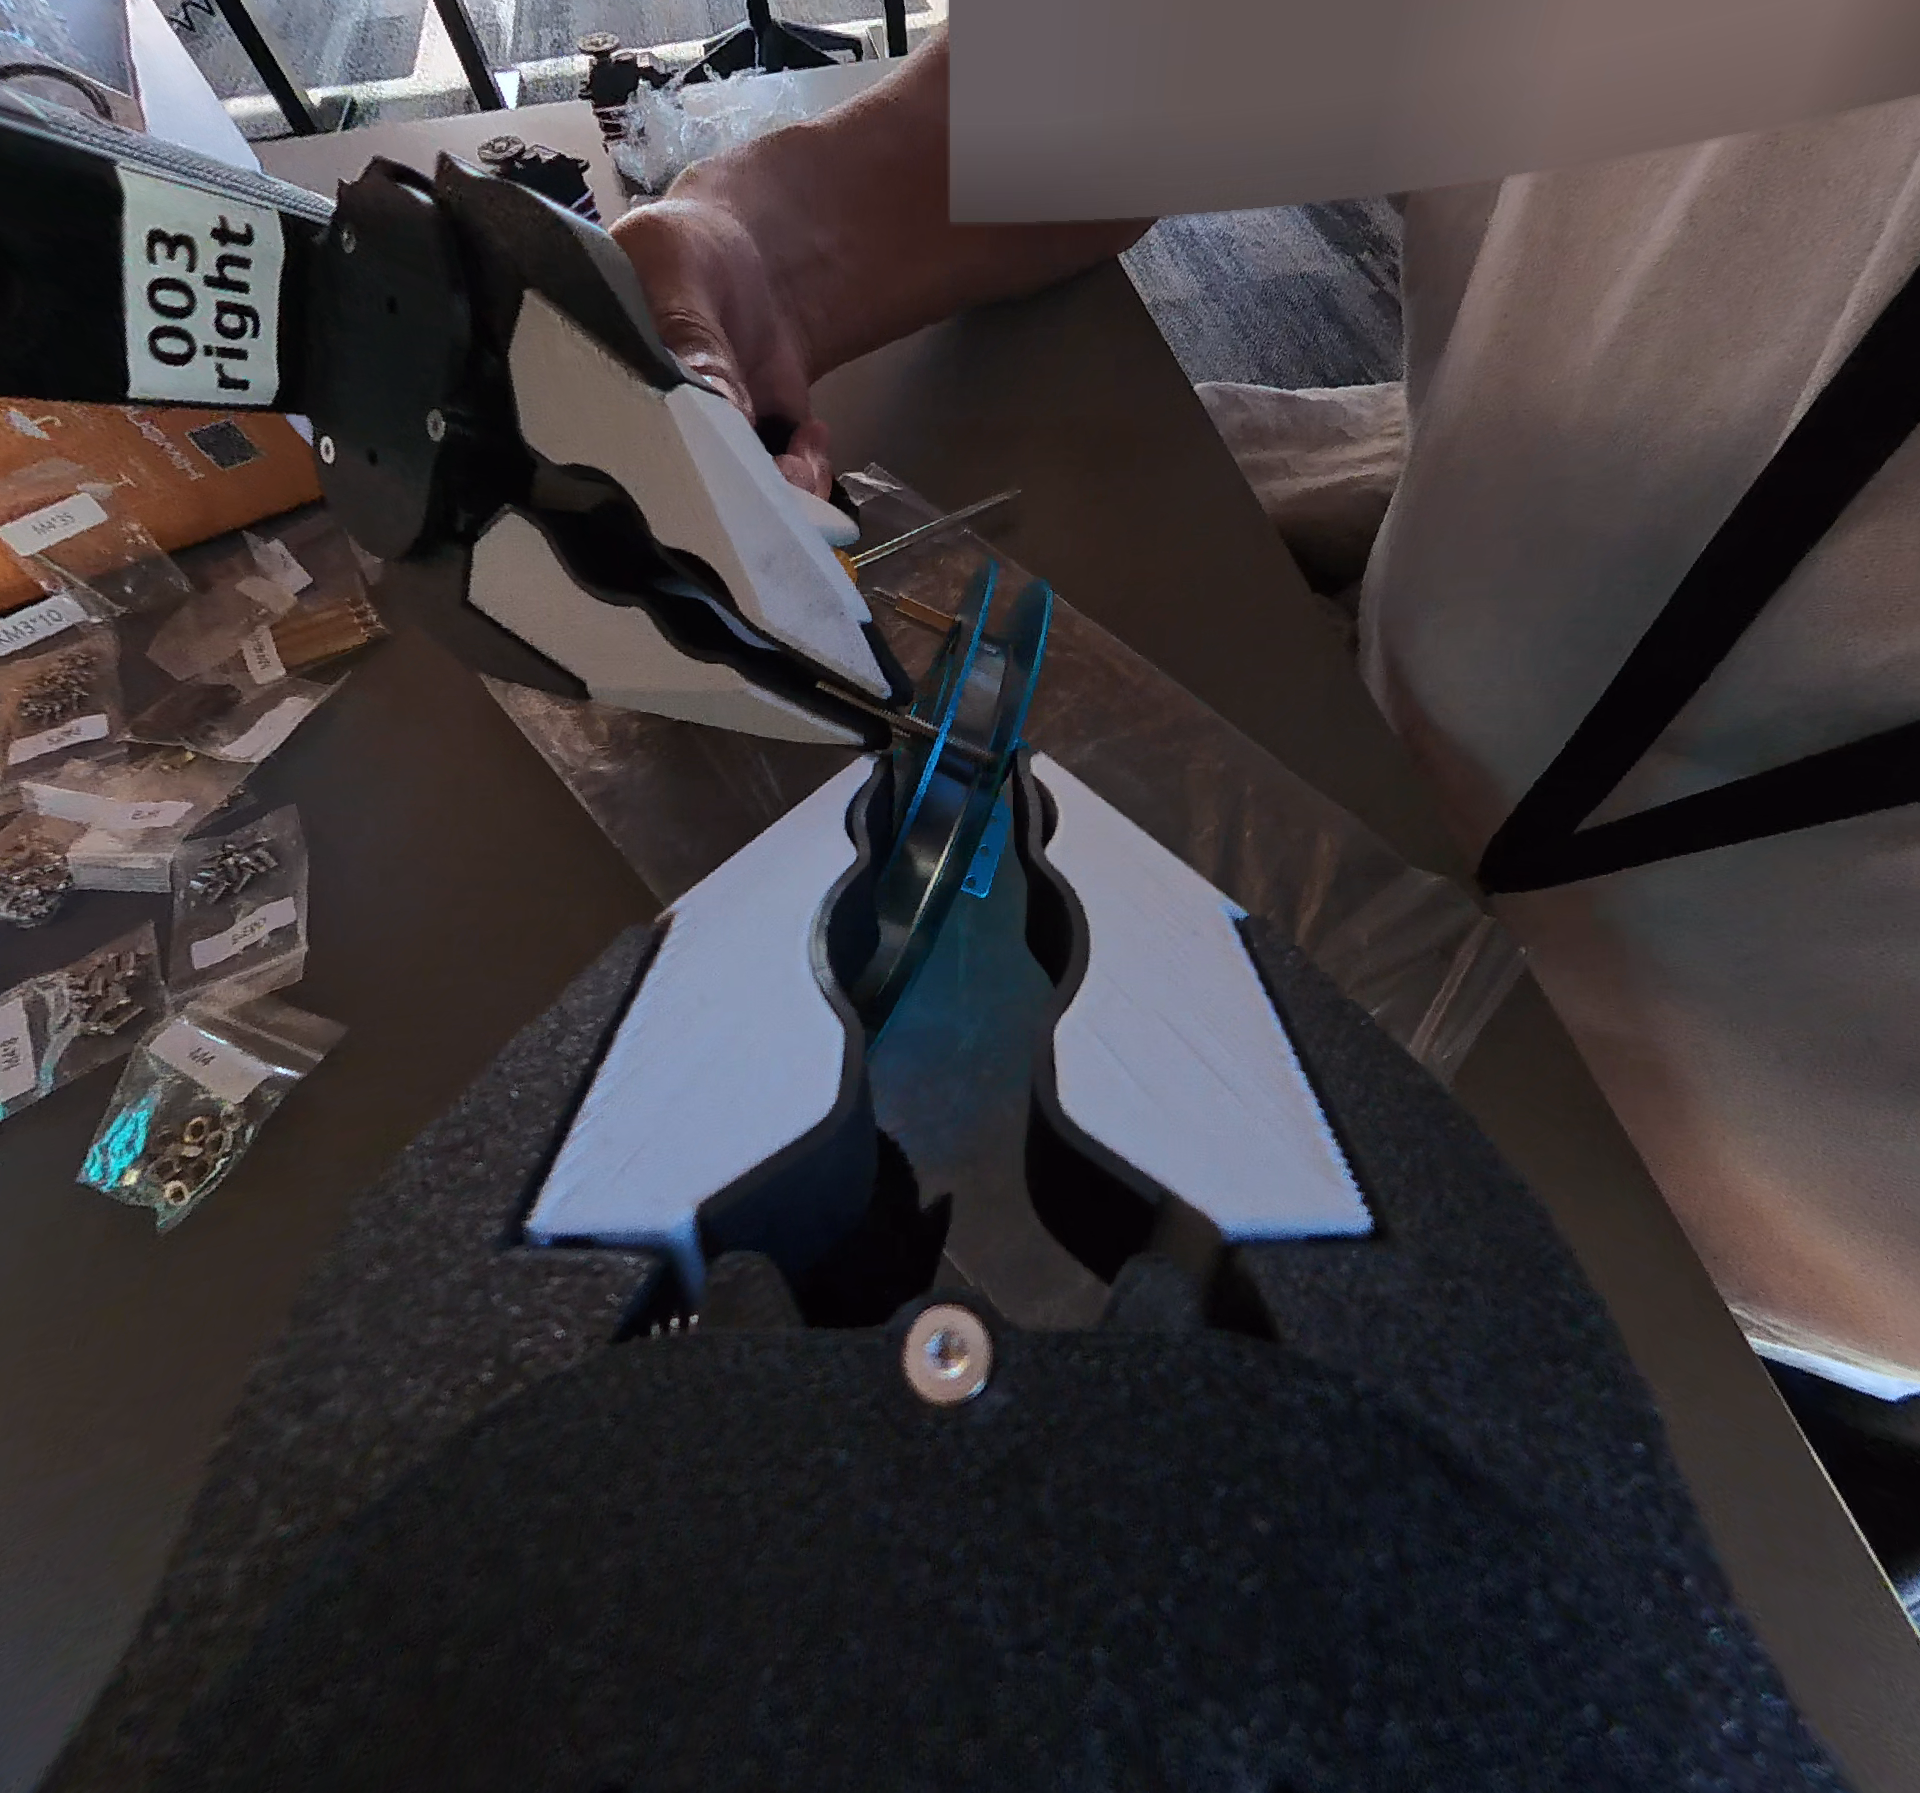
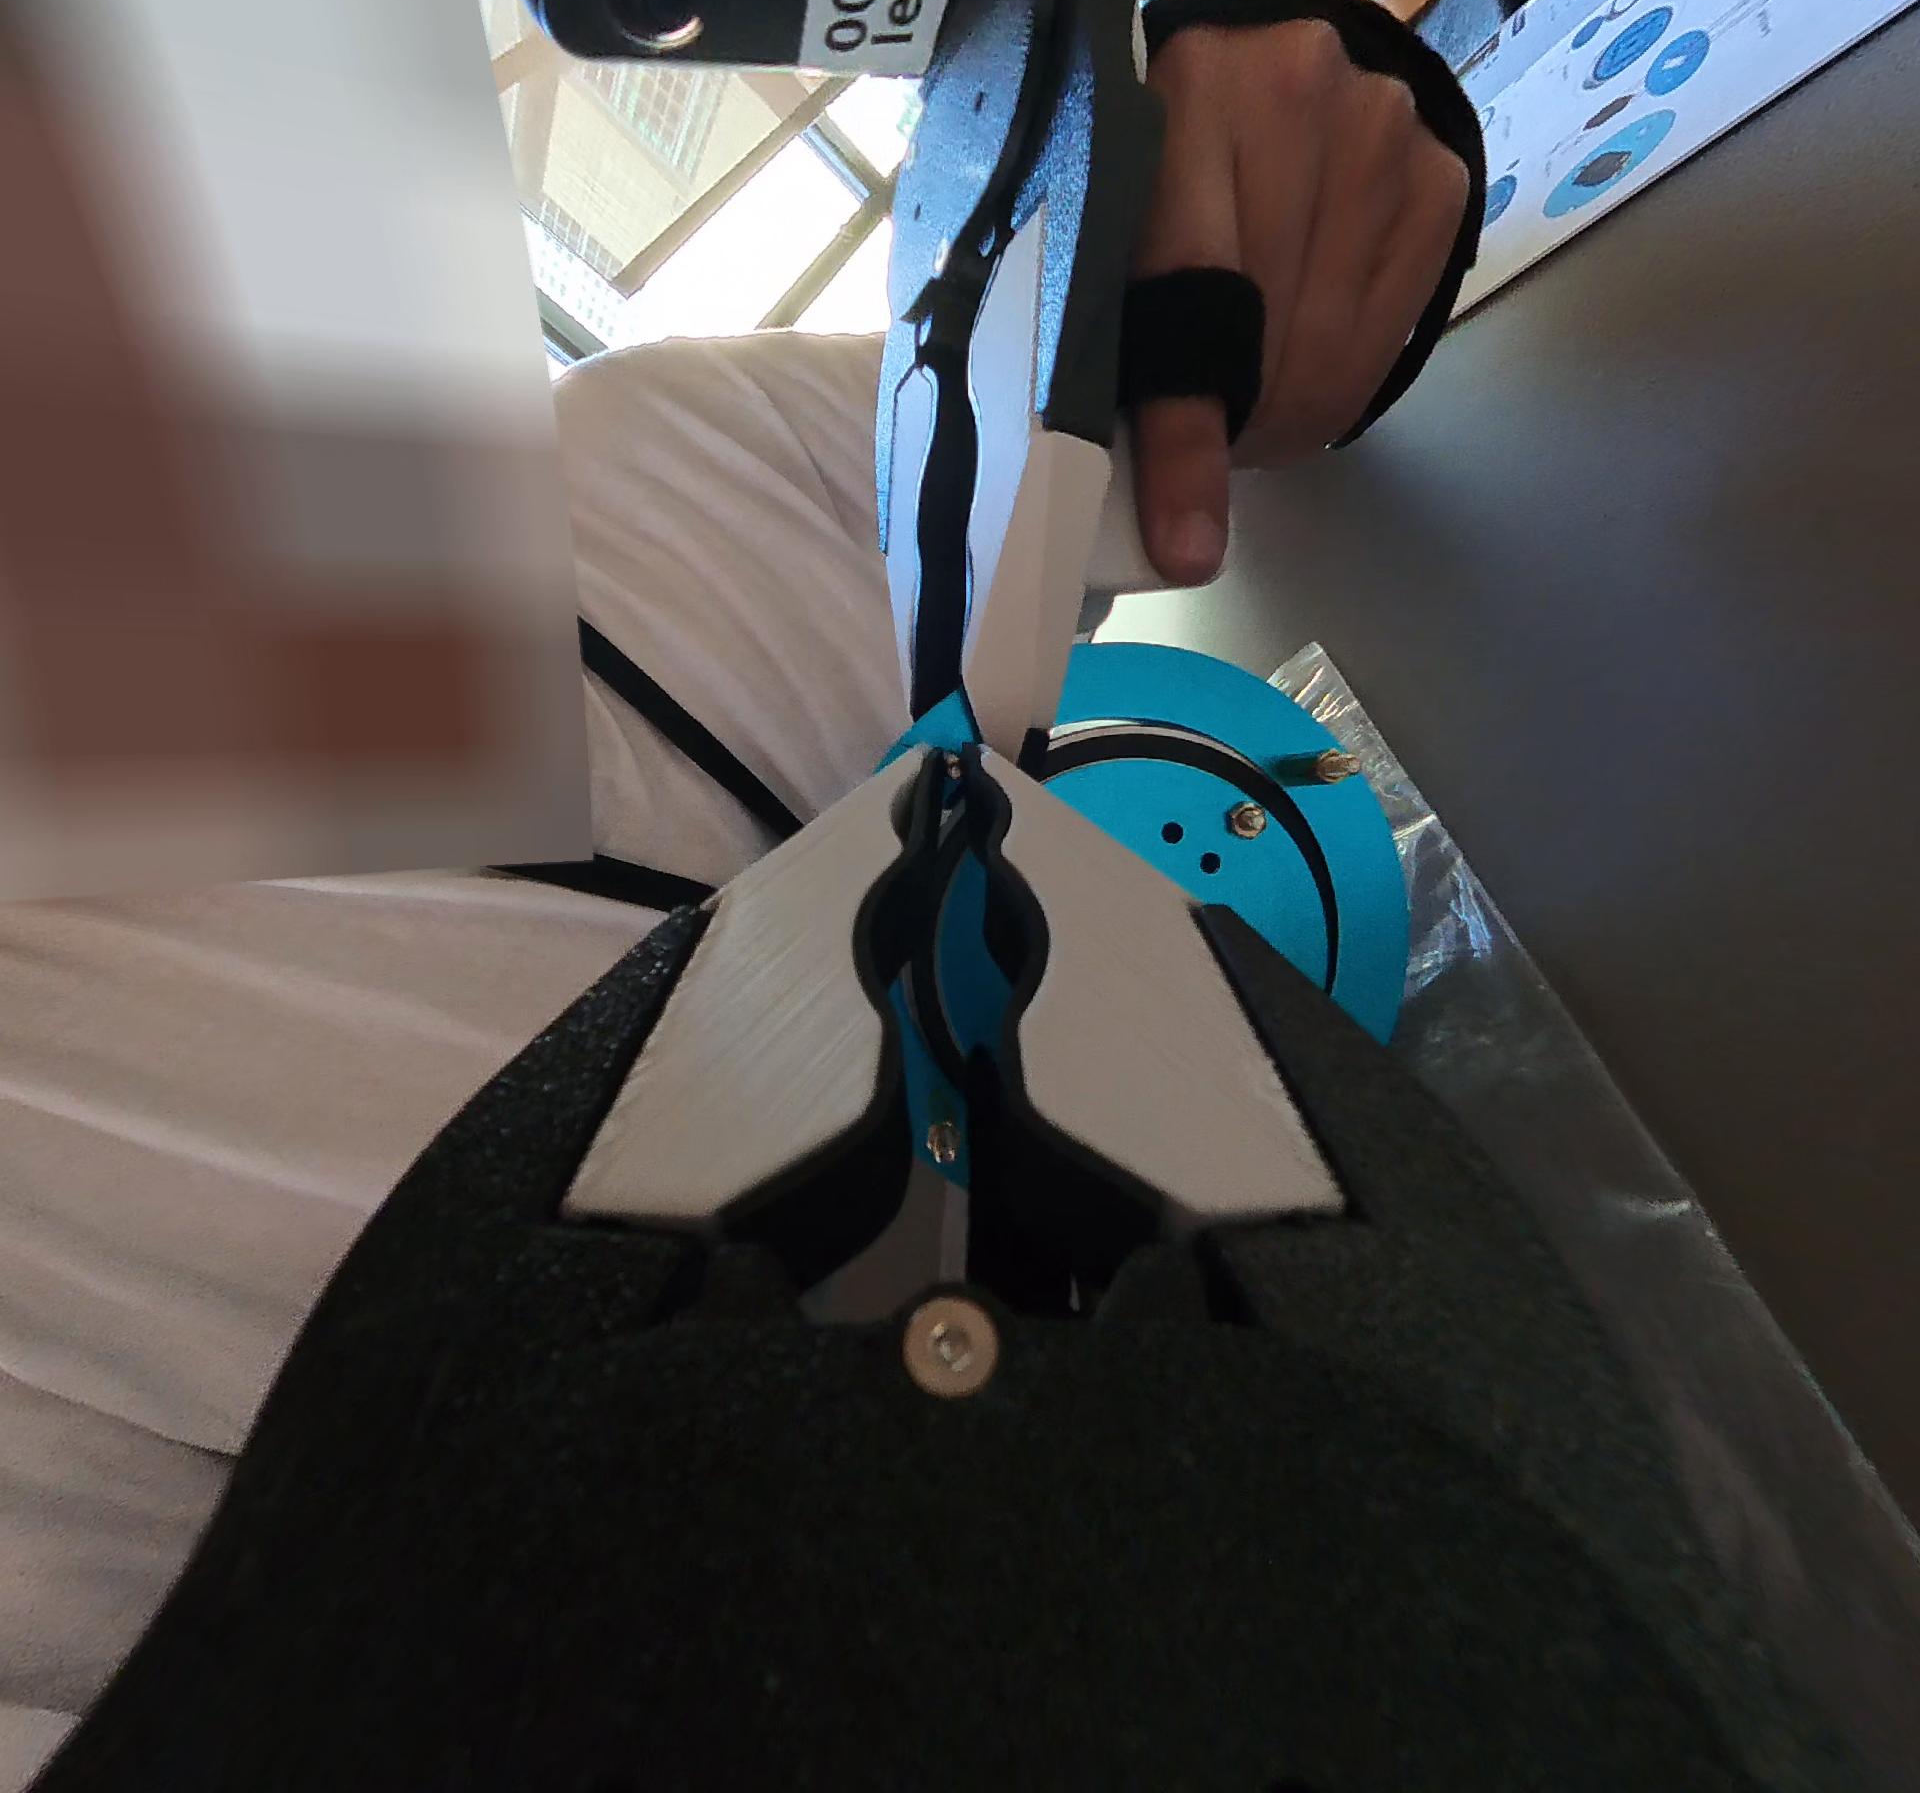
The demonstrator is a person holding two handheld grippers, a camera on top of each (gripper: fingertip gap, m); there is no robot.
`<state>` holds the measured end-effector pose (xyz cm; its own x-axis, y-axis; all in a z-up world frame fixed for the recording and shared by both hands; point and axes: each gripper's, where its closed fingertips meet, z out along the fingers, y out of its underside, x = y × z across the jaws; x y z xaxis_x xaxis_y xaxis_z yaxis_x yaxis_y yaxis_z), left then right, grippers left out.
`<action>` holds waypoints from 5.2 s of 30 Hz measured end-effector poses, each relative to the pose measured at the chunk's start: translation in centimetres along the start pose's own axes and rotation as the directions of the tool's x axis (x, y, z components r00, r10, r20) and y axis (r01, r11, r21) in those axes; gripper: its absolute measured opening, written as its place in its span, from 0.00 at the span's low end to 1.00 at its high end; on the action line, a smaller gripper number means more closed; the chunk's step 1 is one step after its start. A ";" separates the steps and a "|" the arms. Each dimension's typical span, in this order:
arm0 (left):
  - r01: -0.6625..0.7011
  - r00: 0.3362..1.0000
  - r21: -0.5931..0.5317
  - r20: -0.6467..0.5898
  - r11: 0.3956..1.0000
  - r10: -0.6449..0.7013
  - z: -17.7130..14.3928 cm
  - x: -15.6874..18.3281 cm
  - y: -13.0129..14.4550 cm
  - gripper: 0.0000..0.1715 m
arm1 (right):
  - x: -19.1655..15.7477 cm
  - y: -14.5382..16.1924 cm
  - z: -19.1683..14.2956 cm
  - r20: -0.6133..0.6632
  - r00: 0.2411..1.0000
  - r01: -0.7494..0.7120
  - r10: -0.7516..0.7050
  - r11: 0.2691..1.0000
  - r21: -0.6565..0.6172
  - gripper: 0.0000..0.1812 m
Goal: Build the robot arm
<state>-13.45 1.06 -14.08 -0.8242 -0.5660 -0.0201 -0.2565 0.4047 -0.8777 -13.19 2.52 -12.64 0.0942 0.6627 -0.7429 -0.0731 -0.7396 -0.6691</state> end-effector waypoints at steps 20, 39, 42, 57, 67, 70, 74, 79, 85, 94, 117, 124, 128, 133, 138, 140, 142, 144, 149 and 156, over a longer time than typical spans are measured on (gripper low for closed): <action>-0.024 0.994 0.033 0.109 0.999 0.021 -2.7 1.5 -0.4 0.07 | 1.7 -0.5 -7.1 -0.416 0.884 0.195 -0.212 0.977 -0.083 0.08; 0.015 1.000 0.059 -0.027 0.998 -0.014 -6.6 3.5 2.9 0.08 | 6.1 9.6 -8.7 -0.583 0.681 -0.014 -0.444 0.787 -0.616 0.12; 0.028 0.999 0.097 -0.045 0.995 -0.023 -6.5 3.5 2.8 0.08 | 6.7 9.3 -7.9 -0.572 0.660 0.027 -0.487 0.776 -0.630 0.11; 0.015 0.998 0.119 -0.055 0.993 -0.009 -6.3 3.7 2.6 0.08 | 6.0 9.9 -7.8 -0.623 0.599 0.059 -0.503 0.803 -0.593 0.10; 0.027 0.996 0.144 -0.085 0.989 -0.015 -6.3 4.1 2.6 0.08 | 6.3 9.1 -7.1 -0.556 0.461 0.209 -0.691 0.694 -0.689 0.02; 0.036 0.993 0.162 -0.119 0.986 -0.016 -6.4 4.4 2.6 0.07 | 5.7 4.7 -5.7 -0.420 0.221 0.394 -0.880 0.474 -0.787 0.03; 0.060 0.986 0.180 -0.164 0.982 -0.030 -6.7 4.7 2.6 0.07 | 4.7 -0.3 -0.7 -0.277 0.037 0.572 -0.960 0.248 -0.782 0.03; 0.101 0.966 0.193 -0.253 0.976 -0.050 -6.8 5.7 2.7 0.07 | 1.5 -4.2 5.0 -0.176 -0.245 0.764 -0.953 -0.078 -0.640 0.03; 0.100 0.966 0.200 -0.253 0.975 -0.048 -6.7 5.7 2.6 0.07 | 2.0 -3.2 5.7 -0.111 -0.467 0.706 -0.877 -0.295 -0.644 0.03; 0.096 0.967 0.197 -0.253 0.976 -0.044 -6.5 6.0 2.5 0.07 | 1.5 -2.3 6.8 -0.048 -0.513 0.670 -0.857 -0.364 -0.647 0.03; 0.118 0.955 0.209 -0.291 0.971 -0.054 -6.5 6.3 2.4 0.08 | 1.3 -2.0 7.3 0.057 -0.507 0.665 -0.860 -0.432 -0.609 0.03; 0.095 0.956 0.199 -0.292 0.975 -0.034 -6.4 6.8 2.4 0.08 | 1.0 -1.4 7.5 0.218 -0.258 0.666 -0.941 -0.337 -0.666 0.03; 0.089 0.955 0.199 -0.295 0.976 -0.027 -6.2 7.0 2.3 0.07 | 0.6 -1.0 7.4 0.296 -0.016 0.674 -0.955 -0.229 -0.702 0.03; 0.069 0.959 0.192 -0.284 0.979 -0.012 -6.0 7.2 2.2 0.07 | 0.2 -0.6 7.4 0.344 0.357 0.668 -0.868 -0.020 -0.743 0.03; 0.051 0.961 0.186 -0.276 0.981 0.002 -5.9 7.4 2.1 0.07 | 0.1 -0.1 7.3 0.333 0.706 0.582 -0.624 0.244 -0.775 0.03; 0.043 0.961 0.182 -0.277 0.982 0.009 -5.9 7.6 2.1 0.07 | 0.0 0.1 7.4 0.316 0.815 0.516 -0.485 0.361 -0.777 0.03; 0.034 0.961 0.179 -0.275 0.983 0.017 -5.8 7.8 2.1 0.07 | -0.2 0.3 7.4 0.306 0.884 0.446 -0.352 0.443 -0.778 0.03; 0.025 0.962 0.175 -0.273 0.984 0.024 -5.8 7.9 2.1 0.07 | -0.4 0.3 7.5 0.290 0.930 0.366 -0.227 0.494 -0.788 0.03; 0.014 0.964 0.169 -0.265 0.985 0.032 -5.6 8.0 2.0 0.07 | -0.7 0.6 7.4 0.173 0.972 0.061 0.162 0.531 -0.845 0.03; 0.004 0.964 0.166 -0.261 0.986 0.040 -5.7 8.0 2.0 0.07 | -0.7 0.6 7.5 0.098 0.935 -0.094 0.340 0.507 -0.857 0.03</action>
<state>-23.46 1.40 -13.34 -0.9370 -0.3420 0.0707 -0.1726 0.2776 -0.9451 -20.77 2.49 -12.64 -0.0339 0.3801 -0.9243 0.8048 -0.5380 -0.2507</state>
